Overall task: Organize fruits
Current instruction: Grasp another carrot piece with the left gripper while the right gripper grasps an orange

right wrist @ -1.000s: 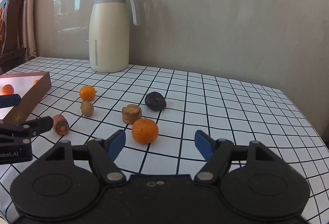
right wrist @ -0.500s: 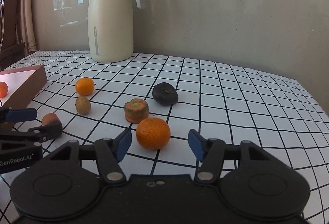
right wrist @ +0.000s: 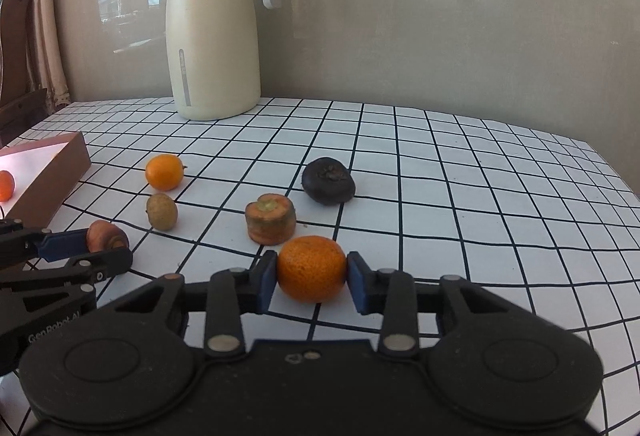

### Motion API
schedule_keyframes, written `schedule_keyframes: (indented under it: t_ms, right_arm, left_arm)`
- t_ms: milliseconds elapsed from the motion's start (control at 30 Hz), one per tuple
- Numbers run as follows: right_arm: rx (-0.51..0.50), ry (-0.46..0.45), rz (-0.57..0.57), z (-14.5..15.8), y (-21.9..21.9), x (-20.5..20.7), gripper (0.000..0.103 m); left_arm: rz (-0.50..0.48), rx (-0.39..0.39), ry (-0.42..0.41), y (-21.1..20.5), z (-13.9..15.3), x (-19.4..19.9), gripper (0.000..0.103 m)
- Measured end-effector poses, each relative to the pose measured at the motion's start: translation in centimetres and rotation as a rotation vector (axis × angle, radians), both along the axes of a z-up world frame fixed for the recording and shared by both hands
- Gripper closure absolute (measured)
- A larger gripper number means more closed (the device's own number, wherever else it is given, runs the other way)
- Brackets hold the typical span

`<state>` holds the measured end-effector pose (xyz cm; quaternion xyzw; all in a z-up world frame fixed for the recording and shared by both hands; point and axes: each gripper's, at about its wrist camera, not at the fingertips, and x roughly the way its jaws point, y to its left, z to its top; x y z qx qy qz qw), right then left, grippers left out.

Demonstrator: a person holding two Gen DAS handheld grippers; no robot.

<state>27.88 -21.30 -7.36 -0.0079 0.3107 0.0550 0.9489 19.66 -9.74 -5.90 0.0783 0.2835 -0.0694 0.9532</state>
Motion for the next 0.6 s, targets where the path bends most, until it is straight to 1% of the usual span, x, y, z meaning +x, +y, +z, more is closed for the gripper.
schedule_keyframes:
  t_ms: [333, 500, 600]
  right_arm:
    - [-0.002, -0.034, -0.016, 1.6, -0.1, -1.3, 0.074]
    - [0.011, -0.063, -0.012, 3.2, 0.1, -2.5, 0.074]
    - [0.030, -0.100, -0.003, 4.7, 0.5, -3.3, 0.074]
  left_arm:
    - [-0.012, -0.015, -0.056, 0.5, 2.0, -1.8, 0.074]
    - [-0.018, -0.024, -0.090, 1.1, 3.5, -3.2, 0.074]
    - [-0.025, -0.030, -0.110, 1.5, 4.6, -4.3, 0.074]
